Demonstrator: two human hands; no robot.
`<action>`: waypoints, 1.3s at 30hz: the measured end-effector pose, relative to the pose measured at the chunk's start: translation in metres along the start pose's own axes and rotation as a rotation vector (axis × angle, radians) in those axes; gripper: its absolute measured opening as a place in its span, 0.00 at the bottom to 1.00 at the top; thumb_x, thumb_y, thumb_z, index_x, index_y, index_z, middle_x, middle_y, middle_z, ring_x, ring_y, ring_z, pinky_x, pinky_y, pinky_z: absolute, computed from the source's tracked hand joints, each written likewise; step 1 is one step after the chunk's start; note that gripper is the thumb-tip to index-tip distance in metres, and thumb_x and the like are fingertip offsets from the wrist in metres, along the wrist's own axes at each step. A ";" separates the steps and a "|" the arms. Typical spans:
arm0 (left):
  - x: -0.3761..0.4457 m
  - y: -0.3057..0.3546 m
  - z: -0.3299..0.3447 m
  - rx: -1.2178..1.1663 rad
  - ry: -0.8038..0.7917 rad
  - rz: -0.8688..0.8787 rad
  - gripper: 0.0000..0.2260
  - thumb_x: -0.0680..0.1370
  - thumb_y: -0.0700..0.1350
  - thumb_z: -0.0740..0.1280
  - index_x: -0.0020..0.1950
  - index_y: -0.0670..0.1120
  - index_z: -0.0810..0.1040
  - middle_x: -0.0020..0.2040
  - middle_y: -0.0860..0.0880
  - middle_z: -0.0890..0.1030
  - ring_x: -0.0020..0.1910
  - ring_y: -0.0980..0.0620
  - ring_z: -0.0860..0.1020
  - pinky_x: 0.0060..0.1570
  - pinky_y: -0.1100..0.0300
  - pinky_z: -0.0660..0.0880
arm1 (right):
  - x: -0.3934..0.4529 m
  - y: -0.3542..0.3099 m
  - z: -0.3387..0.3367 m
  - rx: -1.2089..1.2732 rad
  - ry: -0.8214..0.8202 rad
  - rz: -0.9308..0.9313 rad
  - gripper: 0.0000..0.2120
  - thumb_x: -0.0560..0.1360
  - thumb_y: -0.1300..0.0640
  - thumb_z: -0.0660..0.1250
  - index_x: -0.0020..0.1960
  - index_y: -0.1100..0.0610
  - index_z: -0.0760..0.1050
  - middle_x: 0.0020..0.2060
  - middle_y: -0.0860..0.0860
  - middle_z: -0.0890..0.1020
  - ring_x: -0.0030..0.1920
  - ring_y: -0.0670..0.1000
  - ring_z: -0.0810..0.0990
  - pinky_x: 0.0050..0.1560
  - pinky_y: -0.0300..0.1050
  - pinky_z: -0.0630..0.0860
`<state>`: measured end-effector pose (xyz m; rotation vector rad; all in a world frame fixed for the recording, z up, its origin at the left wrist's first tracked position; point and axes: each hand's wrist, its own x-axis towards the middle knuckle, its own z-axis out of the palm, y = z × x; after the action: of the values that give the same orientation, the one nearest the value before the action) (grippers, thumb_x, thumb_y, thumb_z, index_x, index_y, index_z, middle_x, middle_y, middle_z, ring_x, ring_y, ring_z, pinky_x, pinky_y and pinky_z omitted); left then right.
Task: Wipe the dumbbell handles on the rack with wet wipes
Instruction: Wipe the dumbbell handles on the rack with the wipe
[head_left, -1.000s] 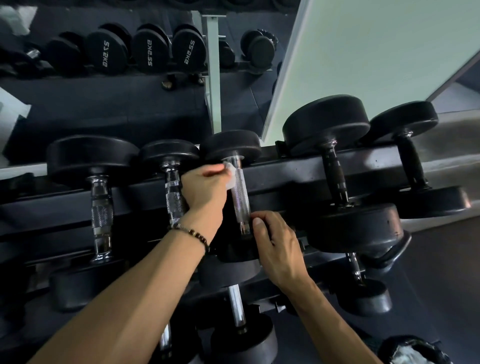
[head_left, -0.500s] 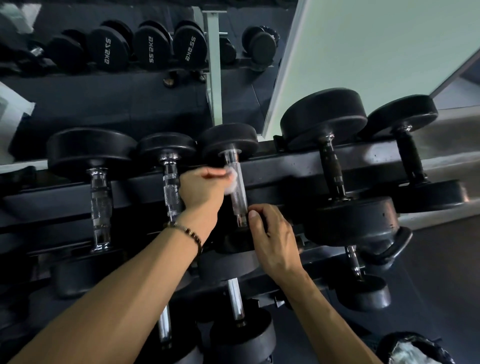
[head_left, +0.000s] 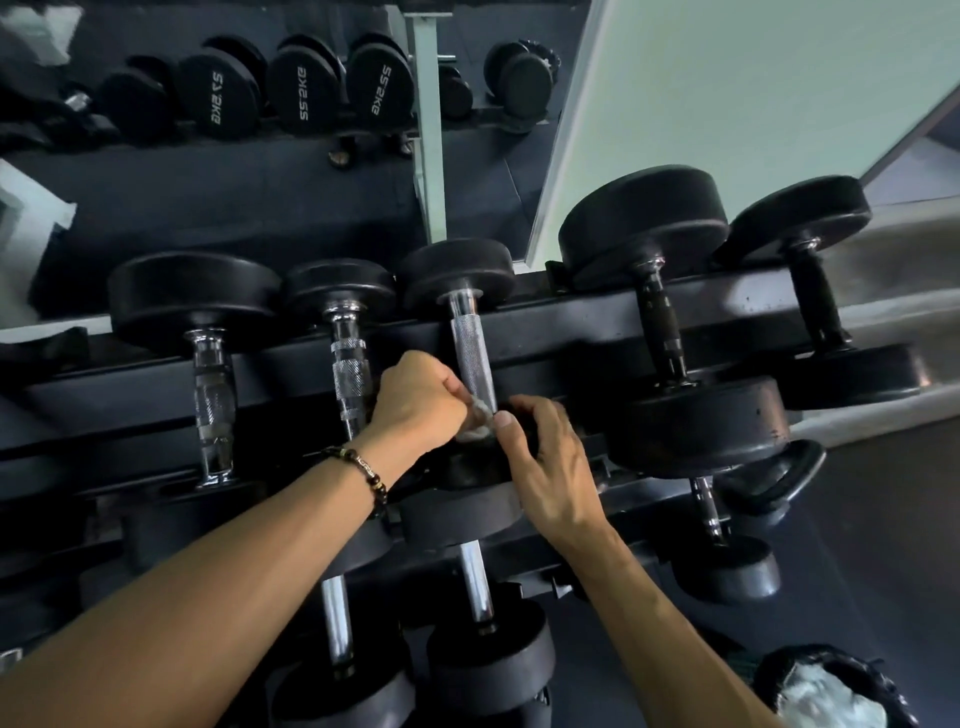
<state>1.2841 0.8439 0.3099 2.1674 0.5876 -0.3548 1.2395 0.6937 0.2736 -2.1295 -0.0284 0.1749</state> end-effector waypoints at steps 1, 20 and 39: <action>0.001 0.002 0.000 -0.027 0.020 0.011 0.09 0.69 0.36 0.76 0.35 0.49 0.82 0.37 0.52 0.82 0.38 0.58 0.80 0.35 0.68 0.73 | -0.002 -0.001 -0.001 0.011 -0.010 0.022 0.30 0.76 0.33 0.56 0.66 0.54 0.72 0.59 0.48 0.75 0.59 0.45 0.74 0.62 0.44 0.72; 0.000 0.006 0.000 0.188 -0.057 0.112 0.08 0.69 0.36 0.74 0.34 0.47 0.83 0.38 0.50 0.83 0.39 0.54 0.81 0.38 0.65 0.74 | -0.015 0.004 0.003 0.082 -0.027 0.155 0.39 0.73 0.30 0.60 0.77 0.50 0.59 0.74 0.51 0.65 0.74 0.49 0.63 0.66 0.40 0.60; 0.028 0.022 0.008 -0.554 0.380 -0.062 0.05 0.69 0.43 0.79 0.41 0.50 0.84 0.35 0.51 0.82 0.37 0.53 0.82 0.46 0.63 0.80 | -0.011 0.003 -0.005 0.096 -0.105 0.130 0.36 0.73 0.33 0.60 0.76 0.48 0.60 0.74 0.50 0.66 0.72 0.46 0.64 0.64 0.39 0.60</action>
<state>1.3190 0.8337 0.3070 1.6824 0.8504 0.1832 1.2291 0.6866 0.2754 -2.0255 0.0561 0.3575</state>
